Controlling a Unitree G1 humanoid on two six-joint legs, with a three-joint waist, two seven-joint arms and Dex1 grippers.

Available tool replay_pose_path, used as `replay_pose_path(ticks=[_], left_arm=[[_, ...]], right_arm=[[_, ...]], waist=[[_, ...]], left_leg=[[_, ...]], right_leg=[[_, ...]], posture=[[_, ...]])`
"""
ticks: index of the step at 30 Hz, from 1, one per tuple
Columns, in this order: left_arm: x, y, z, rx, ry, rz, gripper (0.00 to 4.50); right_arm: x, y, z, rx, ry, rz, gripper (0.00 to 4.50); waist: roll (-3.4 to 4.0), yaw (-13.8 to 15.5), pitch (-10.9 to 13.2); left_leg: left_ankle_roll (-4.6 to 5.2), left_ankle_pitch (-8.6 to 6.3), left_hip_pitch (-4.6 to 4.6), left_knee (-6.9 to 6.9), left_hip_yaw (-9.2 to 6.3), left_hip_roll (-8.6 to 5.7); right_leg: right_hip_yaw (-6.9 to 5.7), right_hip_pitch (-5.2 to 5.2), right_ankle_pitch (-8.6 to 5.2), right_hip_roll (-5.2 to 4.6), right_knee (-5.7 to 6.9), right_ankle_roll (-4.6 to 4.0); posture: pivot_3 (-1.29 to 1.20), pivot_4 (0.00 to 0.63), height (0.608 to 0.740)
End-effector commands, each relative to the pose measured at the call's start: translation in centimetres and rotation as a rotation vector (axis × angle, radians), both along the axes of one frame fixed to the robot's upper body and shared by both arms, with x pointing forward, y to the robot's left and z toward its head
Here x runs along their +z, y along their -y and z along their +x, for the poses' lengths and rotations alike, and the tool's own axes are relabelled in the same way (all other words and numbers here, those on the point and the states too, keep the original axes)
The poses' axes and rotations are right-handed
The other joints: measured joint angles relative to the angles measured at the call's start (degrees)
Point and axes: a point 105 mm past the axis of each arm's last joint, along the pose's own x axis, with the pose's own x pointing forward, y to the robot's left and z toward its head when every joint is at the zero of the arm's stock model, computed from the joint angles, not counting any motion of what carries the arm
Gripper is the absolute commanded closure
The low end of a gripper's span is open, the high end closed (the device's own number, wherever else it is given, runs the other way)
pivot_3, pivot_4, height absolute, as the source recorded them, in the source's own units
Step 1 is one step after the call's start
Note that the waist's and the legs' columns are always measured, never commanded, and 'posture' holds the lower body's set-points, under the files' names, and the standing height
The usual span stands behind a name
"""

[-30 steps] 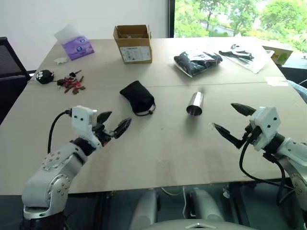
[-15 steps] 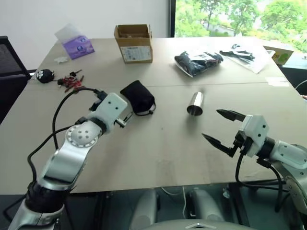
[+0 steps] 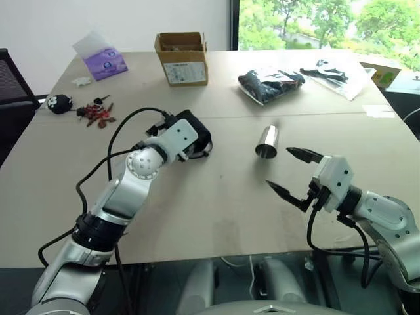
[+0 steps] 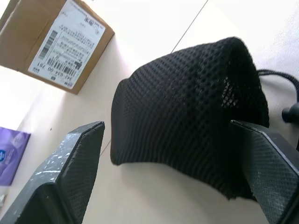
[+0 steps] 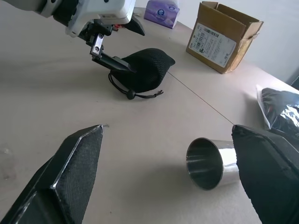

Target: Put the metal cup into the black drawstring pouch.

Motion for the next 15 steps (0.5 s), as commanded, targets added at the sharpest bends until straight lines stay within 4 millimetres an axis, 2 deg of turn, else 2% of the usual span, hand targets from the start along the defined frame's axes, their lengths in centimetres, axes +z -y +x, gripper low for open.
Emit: replay_pose_path(ticks=[1, 4, 11, 12, 15], left_arm=[[1.3, 1.0, 0.6, -0.023, 0.077, 0.045, 0.05], [1.5, 1.4, 0.9, -0.037, 0.082, 0.06, 0.79], [0.9, 0.3, 1.0, -0.02, 0.057, 0.106, 4.1], [0.9, 0.1, 1.0, -0.016, 0.057, 0.104, 4.41], [1.3, -0.3, 1.0, -0.004, 0.057, 0.084, 4.41]], right_arm=[[1.0, -0.5, 0.1, 0.005, 0.048, 0.009, 0.0], [0.9, -0.5, 0.7, -0.024, 0.06, 0.002, 0.0], [0.8, -0.7, 1.5, -0.047, 0.041, -0.008, 0.0], [0.8, -0.7, 1.6, -0.049, 0.04, -0.013, 0.0], [0.9, -0.2, 2.5, -0.125, 0.089, -0.081, 0.0]], waist=[[0.0, -0.1, 0.0], [-0.01, 0.0, 0.0], [-0.01, -0.1, 0.0], [-0.01, -0.1, 0.0], [-0.01, 0.0, 0.0]], left_leg=[[0.0, 0.0, 0.0, 0.0, -0.02, 0.0], [0.0, 0.0, 0.0, 0.01, -0.03, 0.0], [0.0, 0.0, -0.01, 0.04, -0.03, -0.01], [0.0, 0.0, -0.01, 0.04, -0.05, 0.0], [0.0, 0.0, -0.03, 0.04, -0.06, -0.01]], right_leg=[[-0.01, 0.0, 0.0, 0.01, 0.0, 0.0], [-0.02, 0.0, 0.0, 0.01, 0.02, 0.0], [-0.02, -0.01, 0.0, 0.0, 0.03, 0.0], [-0.03, -0.01, 0.0, 0.0, 0.04, 0.0], [-0.06, 0.0, 0.01, -0.01, 0.04, 0.0]], posture=[[0.0, 0.15, 0.74], [0.0, 0.15, 0.74], [0.0, 0.15, 0.74], [0.0, 0.15, 0.74], [0.0, 0.15, 0.74]])
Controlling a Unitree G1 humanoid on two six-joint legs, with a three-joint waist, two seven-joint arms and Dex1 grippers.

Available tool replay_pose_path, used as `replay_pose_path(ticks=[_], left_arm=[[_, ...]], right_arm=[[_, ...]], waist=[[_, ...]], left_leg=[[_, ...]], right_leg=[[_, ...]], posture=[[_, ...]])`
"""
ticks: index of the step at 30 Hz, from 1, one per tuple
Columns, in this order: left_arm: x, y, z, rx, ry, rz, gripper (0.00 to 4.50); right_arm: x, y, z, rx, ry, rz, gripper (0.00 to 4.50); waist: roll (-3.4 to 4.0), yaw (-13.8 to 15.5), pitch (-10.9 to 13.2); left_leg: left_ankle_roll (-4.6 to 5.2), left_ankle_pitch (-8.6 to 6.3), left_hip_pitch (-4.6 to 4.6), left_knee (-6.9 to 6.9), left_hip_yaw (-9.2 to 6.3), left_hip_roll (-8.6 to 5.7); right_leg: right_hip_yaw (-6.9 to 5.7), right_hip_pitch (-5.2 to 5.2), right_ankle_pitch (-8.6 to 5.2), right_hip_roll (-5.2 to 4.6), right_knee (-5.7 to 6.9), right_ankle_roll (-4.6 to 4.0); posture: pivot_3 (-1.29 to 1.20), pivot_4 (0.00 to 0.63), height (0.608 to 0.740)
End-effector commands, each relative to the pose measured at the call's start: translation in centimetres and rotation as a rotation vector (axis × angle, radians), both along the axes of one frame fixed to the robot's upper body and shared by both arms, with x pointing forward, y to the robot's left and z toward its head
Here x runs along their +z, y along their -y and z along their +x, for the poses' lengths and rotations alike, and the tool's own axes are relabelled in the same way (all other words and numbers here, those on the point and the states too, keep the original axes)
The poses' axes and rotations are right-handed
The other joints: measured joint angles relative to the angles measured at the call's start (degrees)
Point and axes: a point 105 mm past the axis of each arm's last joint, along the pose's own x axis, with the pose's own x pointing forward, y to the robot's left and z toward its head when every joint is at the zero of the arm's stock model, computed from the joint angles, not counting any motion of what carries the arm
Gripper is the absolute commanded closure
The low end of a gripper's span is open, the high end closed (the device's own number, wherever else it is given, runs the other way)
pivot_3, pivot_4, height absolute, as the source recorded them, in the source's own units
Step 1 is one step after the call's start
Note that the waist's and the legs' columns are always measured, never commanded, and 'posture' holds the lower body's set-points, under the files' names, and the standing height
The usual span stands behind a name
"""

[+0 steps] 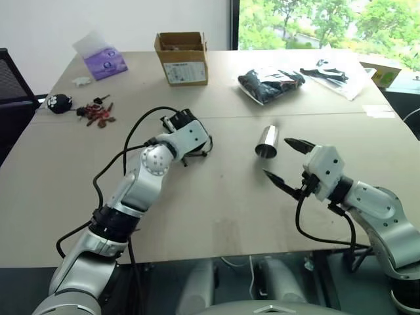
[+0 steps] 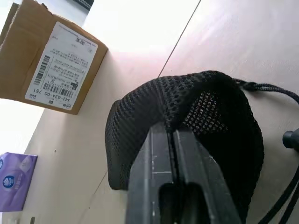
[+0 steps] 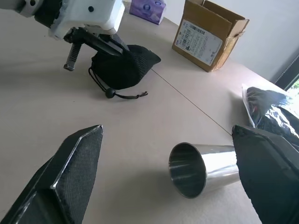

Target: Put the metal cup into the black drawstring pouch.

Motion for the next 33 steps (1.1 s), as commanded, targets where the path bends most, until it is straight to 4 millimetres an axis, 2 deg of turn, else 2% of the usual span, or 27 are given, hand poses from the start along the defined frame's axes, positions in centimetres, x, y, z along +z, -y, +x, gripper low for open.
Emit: replay_pose_path(ticks=[1, 7, 12, 15, 20, 26, 30, 31, 32, 33], left_arm=[[1.8, -0.7, 0.0, 0.008, 0.041, -0.033, 4.41], [2.3, -1.4, -1.1, 0.008, -0.18, -0.415, 4.41], [2.8, -2.2, -1.9, 0.025, -0.311, -0.611, 4.41], [3.2, -2.2, -2.4, 0.017, -0.354, -0.704, 4.41], [3.2, -2.2, -2.9, 0.012, -0.376, -0.756, 4.41], [3.4, -2.7, -3.0, 0.047, -0.375, -0.762, 4.41], [3.6, -2.6, -3.0, 0.053, -0.374, -0.769, 4.41], [3.7, -2.5, -3.0, 0.048, -0.375, -0.766, 4.5], [3.8, -2.4, -3.1, 0.044, -0.376, -0.764, 4.5], [4.0, -2.3, -3.1, 0.042, -0.376, -0.763, 4.5]], right_arm=[[0.9, 0.3, 0.8, -0.081, 0.082, -0.071, 0.0], [0.3, 0.8, 3.4, -0.207, 0.127, -0.209, 0.0], [0.4, 0.7, 5.6, -0.279, 0.116, -0.195, 0.0], [0.7, 0.2, 6.3, -0.296, 0.101, -0.171, 0.0], [0.3, 0.1, 7.1, -0.323, 0.091, -0.194, 0.0], [-0.7, 0.0, 7.1, -0.304, 0.061, -0.21, 0.0], [-1.4, 0.5, 8.2, -0.357, 0.045, -0.21, 0.0], [-1.6, 0.6, 8.7, -0.366, 0.052, -0.22, 0.41], [-1.7, 0.6, 9.0, -0.372, 0.054, -0.222, 0.59], [-1.8, 0.6, 9.3, -0.374, 0.056, -0.223, 1.08]], waist=[[0.0, 0.0, 0.0], [0.01, -0.2, 0.0], [0.01, -0.2, 0.0], [0.01, -0.2, 0.0], [0.01, -0.2, 0.0], [0.01, -0.2, 0.0], [0.01, -0.2, 0.0], [0.01, -0.2, 0.0], [0.01, -0.2, 0.0], [0.01, -0.2, 0.0]], left_leg=[[0.0, 0.0, 0.0, 0.0, 0.0, 0.0], [0.0, 0.0, 0.0, 0.03, 0.02, 0.02], [-0.01, 0.01, -0.02, 0.03, 0.01, 0.01], [-0.01, 0.01, -0.02, 0.03, 0.0, 0.01], [-0.02, 0.01, -0.03, 0.03, -0.03, 0.02], [-0.02, 0.01, -0.03, 0.03, -0.03, 0.01], [-0.02, 0.01, -0.02, 0.03, -0.02, 0.01], [-0.02, 0.01, -0.02, 0.03, -0.02, 0.0], [-0.03, 0.01, -0.02, 0.03, -0.01, 0.0], [-0.03, 0.01, -0.02, 0.03, -0.01, 0.0]], right_leg=[[0.0, 0.0, 0.0, -0.01, 0.0, 0.0], [0.0, -0.02, 0.0, 0.01, 0.03, 0.0], [-0.01, -0.04, 0.0, 0.0, 0.04, 0.0], [-0.02, -0.04, 0.01, -0.01, 0.04, 0.0], [-0.03, -0.04, 0.01, -0.04, 0.05, -0.01], [-0.03, -0.04, 0.02, -0.05, 0.05, -0.01], [-0.02, -0.04, 0.02, -0.05, 0.06, -0.01], [-0.02, -0.04, 0.02, -0.05, 0.07, -0.01], [-0.01, -0.04, 0.02, -0.05, 0.07, -0.01], [-0.01, -0.04, 0.02, -0.06, 0.07, -0.01]], posture=[[0.0, 0.15, 0.74], [0.0, 0.15, 0.74], [0.0, 0.15, 0.74], [0.0, 0.15, 0.74], [0.0, 0.15, 0.74], [0.0, 0.15, 0.74], [0.0, 0.15, 0.74], [0.0, 0.15, 0.74], [0.0, 0.15, 0.74], [0.0, 0.15, 0.74]])
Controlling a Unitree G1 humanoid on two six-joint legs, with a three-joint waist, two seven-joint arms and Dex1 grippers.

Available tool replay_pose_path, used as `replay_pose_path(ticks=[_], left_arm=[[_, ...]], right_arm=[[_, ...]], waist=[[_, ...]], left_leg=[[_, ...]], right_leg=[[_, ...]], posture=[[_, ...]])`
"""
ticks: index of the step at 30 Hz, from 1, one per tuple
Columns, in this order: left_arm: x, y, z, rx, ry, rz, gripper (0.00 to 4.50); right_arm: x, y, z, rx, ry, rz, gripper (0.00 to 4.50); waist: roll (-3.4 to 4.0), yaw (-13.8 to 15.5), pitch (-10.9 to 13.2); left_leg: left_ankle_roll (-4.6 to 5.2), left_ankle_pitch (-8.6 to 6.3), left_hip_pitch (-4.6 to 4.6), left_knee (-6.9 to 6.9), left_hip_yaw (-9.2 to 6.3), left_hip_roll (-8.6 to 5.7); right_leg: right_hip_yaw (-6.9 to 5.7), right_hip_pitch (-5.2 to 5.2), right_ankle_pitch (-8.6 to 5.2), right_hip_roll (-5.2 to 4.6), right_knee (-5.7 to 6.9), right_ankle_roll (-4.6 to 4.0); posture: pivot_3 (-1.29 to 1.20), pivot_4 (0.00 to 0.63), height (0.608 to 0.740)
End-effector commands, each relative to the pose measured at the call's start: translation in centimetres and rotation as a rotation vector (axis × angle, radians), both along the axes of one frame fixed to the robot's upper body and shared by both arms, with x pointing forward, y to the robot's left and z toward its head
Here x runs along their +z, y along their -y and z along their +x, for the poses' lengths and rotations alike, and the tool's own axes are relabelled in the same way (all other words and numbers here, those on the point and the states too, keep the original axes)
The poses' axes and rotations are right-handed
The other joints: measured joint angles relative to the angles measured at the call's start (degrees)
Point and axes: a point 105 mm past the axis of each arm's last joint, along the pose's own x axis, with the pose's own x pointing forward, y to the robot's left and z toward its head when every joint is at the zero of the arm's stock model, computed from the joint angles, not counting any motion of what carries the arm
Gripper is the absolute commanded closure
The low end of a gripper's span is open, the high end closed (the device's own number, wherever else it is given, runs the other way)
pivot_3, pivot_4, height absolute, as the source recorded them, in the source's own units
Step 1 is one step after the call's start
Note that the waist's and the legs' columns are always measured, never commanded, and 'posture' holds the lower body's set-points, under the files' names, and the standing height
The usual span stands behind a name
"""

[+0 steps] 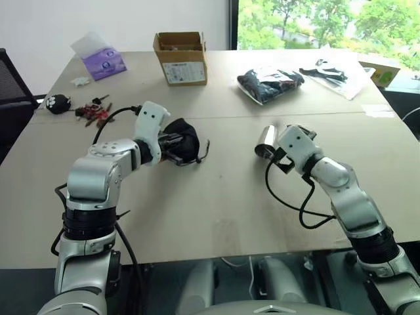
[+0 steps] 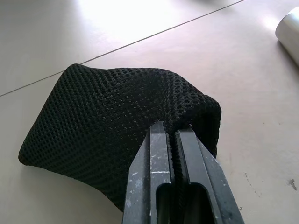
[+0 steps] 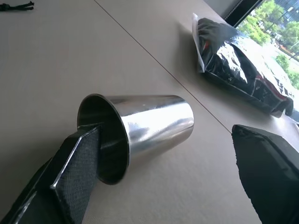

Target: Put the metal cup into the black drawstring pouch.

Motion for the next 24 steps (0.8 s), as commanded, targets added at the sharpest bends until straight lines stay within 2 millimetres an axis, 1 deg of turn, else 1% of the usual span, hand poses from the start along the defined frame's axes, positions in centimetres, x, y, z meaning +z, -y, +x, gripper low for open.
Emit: replay_pose_path(ticks=[1, 3, 7, 8, 10, 13, 15, 17, 20, 21, 24], left_arm=[[2.4, 0.1, -0.2, -0.009, 0.076, 0.013, 4.5], [2.6, 0.1, -0.3, -0.011, 0.076, 0.014, 4.5], [3.9, 0.8, -0.9, -0.048, 0.089, -0.127, 4.5], [4.1, 0.8, -1.0, -0.037, 0.076, -0.163, 4.5], [4.1, 1.0, -1.3, -0.03, 0.038, -0.209, 4.5], [3.2, 1.8, -2.6, -0.096, -0.061, -0.255, 4.5], [2.9, 2.2, -3.2, -0.121, -0.128, -0.331, 4.5], [2.7, 2.4, -3.5, -0.125, -0.183, -0.401, 4.5], [2.8, 3.0, -3.8, -0.174, -0.226, -0.505, 4.5], [2.9, 3.2, -3.8, -0.183, -0.23, -0.528, 4.5], [3.0, 3.4, -3.6, -0.195, -0.244, -0.557, 4.5]], right_arm=[[1.4, -0.2, 1.1, -0.003, 0.08, -0.007, 1.35], [1.5, -0.3, 1.5, 0.001, 0.084, -0.002, 2.4], [1.6, -0.6, 1.6, 0.016, 0.059, 0.068, 4.35], [1.6, -0.6, 1.6, 0.018, 0.056, 0.079, 4.44], [1.9, -0.6, 1.5, 0.044, 0.058, 0.121, 4.44], [2.5, 0.0, 1.1, 0.06, 0.059, 0.168, 4.44], [2.9, 0.0, 0.6, 0.088, 0.052, 0.218, 4.44], [3.4, 0.0, -0.4, 0.137, 0.022, 0.3, 4.44], [4.0, -0.1, -3.1, 0.263, -0.035, 0.396, 4.44], [3.9, -0.1, -4.0, 0.297, -0.06, 0.416, 4.44], [3.7, 0.2, -5.6, 0.335, -0.108, 0.45, 4.44]], waist=[[-0.01, 0.0, 0.0], [0.0, -0.1, 0.0], [0.0, -0.1, 0.0], [-0.01, -0.1, 0.0], [-0.01, -0.1, 0.0], [0.0, -0.2, 0.0], [0.0, -0.1, 0.0], [0.0, -0.1, 0.0], [0.0, 0.0, 0.0], [0.0, 0.0, 0.0], [0.01, 0.0, 0.0]], left_leg=[[0.0, 0.0, 0.0, 0.0, 0.01, 0.0], [-0.02, 0.01, 0.0, -0.01, 0.01, 0.0], [-0.06, 0.03, -0.01, -0.03, -0.01, 0.03], [-0.09, 0.04, -0.01, -0.03, -0.01, 0.06], [-0.09, 0.04, -0.01, -0.02, -0.02, 0.06], [-0.06, 0.03, -0.01, -0.02, -0.02, 0.03], [-0.07, 0.03, -0.01, -0.03, -0.04, 0.05], [-0.07, 0.03, -0.03, -0.02, -0.07, 0.08], [-0.06, 0.02, -0.03, -0.02, -0.16, 0.08], [-0.06, 0.03, -0.03, -0.02, -0.18, 0.08], [-0.05, 0.02, -0.03, -0.02, -0.38, 0.12]], right_leg=[[0.0, 0.0, 0.0, 0.0, 0.0, 0.0], [0.02, -0.02, 0.0, 0.0, 0.0, 0.0], [0.01, -0.03, 0.0, 0.0, 0.0, 0.0], [0.02, -0.04, 0.0, -0.01, 0.0, 0.0], [0.02, -0.03, 0.01, -0.02, 0.0, 0.01], [0.02, -0.03, 0.01, -0.02, 0.02, 0.01], [0.01, -0.04, 0.01, -0.02, 0.01, 0.01], [0.0, -0.03, 0.01, -0.03, 0.0, 0.01], [-0.03, -0.03, 0.01, -0.02, 0.02, 0.01], [-0.04, -0.03, 0.0, -0.03, 0.02, 0.01], [-0.07, 0.0, 0.0, -0.03, 0.01, 0.01]], posture=[[0.0, 0.15, 0.74], [0.0, 0.15, 0.74], [0.0, 0.15, 0.74], [0.0, 0.15, 0.74], [0.0, 0.15, 0.74], [0.0, 0.15, 0.74], [0.0, 0.15, 0.74], [0.0, 0.15, 0.74], [0.0, 0.15, 0.74], [0.0, 0.15, 0.74], [0.0, 0.15, 0.74]])
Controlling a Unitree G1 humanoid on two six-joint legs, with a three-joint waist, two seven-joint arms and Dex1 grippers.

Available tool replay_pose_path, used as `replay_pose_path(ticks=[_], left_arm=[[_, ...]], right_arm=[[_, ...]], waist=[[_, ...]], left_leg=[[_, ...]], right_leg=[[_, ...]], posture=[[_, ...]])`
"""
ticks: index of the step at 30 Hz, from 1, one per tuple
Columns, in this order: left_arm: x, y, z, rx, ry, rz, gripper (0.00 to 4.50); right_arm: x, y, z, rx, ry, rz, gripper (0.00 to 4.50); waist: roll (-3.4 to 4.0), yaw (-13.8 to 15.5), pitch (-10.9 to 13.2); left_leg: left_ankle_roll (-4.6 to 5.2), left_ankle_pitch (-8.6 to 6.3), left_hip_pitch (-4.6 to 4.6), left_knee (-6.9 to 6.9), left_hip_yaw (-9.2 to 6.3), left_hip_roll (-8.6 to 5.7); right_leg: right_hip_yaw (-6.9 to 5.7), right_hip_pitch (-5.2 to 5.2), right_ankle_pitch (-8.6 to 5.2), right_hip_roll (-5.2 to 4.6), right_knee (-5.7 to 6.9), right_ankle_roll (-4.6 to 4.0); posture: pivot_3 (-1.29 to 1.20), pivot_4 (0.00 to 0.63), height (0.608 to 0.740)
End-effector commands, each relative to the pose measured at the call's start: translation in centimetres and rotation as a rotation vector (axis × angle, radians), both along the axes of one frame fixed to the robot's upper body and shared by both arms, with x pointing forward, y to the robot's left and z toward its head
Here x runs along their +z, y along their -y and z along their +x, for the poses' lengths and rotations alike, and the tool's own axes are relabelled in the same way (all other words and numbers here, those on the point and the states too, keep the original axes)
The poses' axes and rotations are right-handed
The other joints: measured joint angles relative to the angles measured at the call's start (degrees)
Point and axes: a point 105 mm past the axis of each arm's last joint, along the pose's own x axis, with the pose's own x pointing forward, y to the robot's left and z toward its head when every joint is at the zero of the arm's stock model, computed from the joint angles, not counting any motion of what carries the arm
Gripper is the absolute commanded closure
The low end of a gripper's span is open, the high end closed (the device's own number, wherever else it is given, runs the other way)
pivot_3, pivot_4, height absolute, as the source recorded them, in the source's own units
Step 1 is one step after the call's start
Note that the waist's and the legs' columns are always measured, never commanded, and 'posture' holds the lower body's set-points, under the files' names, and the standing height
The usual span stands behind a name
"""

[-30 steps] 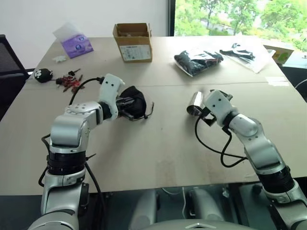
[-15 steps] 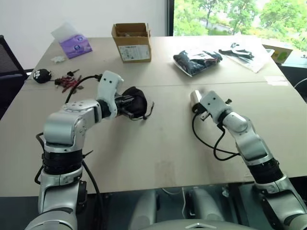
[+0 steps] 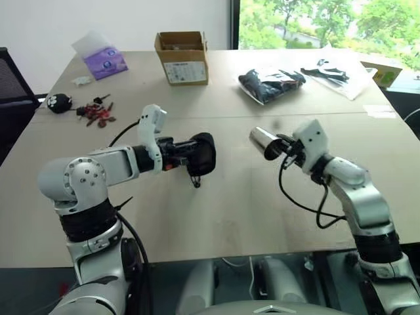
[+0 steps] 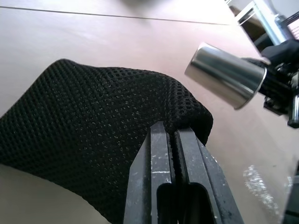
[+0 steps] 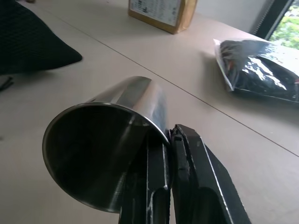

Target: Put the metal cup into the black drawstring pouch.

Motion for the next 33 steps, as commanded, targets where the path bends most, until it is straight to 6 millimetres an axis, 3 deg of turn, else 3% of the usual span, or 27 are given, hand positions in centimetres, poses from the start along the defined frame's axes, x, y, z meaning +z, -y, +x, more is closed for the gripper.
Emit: replay_pose_path(ticks=[1, 4, 7, 15, 18, 21, 28, 33], left_arm=[[1.1, 0.3, 0.1, -0.024, 0.02, -0.042, 4.5], [1.0, 0.4, 0.4, -0.033, -0.007, -0.045, 4.5], [0.9, 0.6, 0.6, -0.053, -0.037, -0.076, 4.5], [0.7, 1.3, 0.7, -0.087, -0.049, 0.004, 4.5], [0.6, 1.8, 0.6, -0.108, -0.036, 0.039, 4.5], [0.5, 2.2, 0.2, -0.131, -0.019, 0.072, 4.5], [-0.2, 2.4, -0.2, -0.138, 0.001, 0.122, 4.5], [-1.4, 2.3, -0.8, -0.141, -0.017, 0.169, 4.5]], right_arm=[[1.7, 0.3, -2.1, 0.067, -0.005, 0.099, 4.44], [2.6, -0.6, -4.1, 0.168, -0.077, 0.244, 4.44], [2.9, -2.3, -5.0, 0.263, -0.102, 0.28, 4.44], [2.9, -6.7, -5.2, 0.382, -0.11, 0.315, 4.44], [2.0, -7.9, -4.6, 0.4, -0.118, 0.289, 4.44], [0.6, -7.9, -2.6, 0.324, -0.132, 0.248, 4.44], [-2.4, -8.7, -0.3, 0.25, -0.132, 0.113, 4.44], [-3.6, -9.8, 1.2, 0.209, -0.114, 0.053, 4.44]], waist=[[0.01, -0.1, 0.0], [0.01, -0.1, 0.0], [0.01, -0.4, 0.0], [0.02, -1.0, 0.0], [0.01, -1.1, 0.0], [0.02, -1.1, 0.0], [0.02, -1.2, 0.0], [0.02, -1.4, 0.0]], left_leg=[[0.0, 0.0, 0.01, 0.01, 0.03, -0.02], [0.01, 0.0, 0.04, 0.03, -0.02, 0.01], [0.01, 0.0, 0.08, 0.03, 0.0, -0.01], [-0.18, 0.11, 0.05, 0.02, -0.02, -0.11], [-0.19, 0.11, 0.05, 0.02, -0.01, -0.12], [-0.19, 0.11, 0.05, 0.01, -0.04, -0.15], [-0.21, 0.12, 0.05, -0.03, -0.01, -0.13], [-0.22, 0.12, 0.04, -0.04, 0.04, -0.11]], right_leg=[[0.03, 0.0, 0.0, 0.0, 0.01, 0.0], [0.02, 0.01, 0.0, 0.0, 0.05, 0.0], [0.04, 0.01, 0.0, 0.03, 0.07, 0.0], [0.03, 0.01, 0.0, -0.01, 0.03, 0.0], [0.03, 0.01, 0.0, -0.02, 0.01, 0.0], [0.01, 0.01, 0.0, 0.0, 0.03, 0.0], [0.04, -0.01, 0.0, -0.01, 0.0, 0.0], [0.1, -0.08, 0.0, -0.01, 0.04, 0.0]], posture=[[0.0, 0.15, 0.74], [0.0, 0.15, 0.74], [0.0, 0.15, 0.74], [0.0, 0.15, 0.74], [0.0, 0.15, 0.74], [0.0, 0.15, 0.74], [0.0, 0.15, 0.74], [0.0, 0.15, 0.74]])
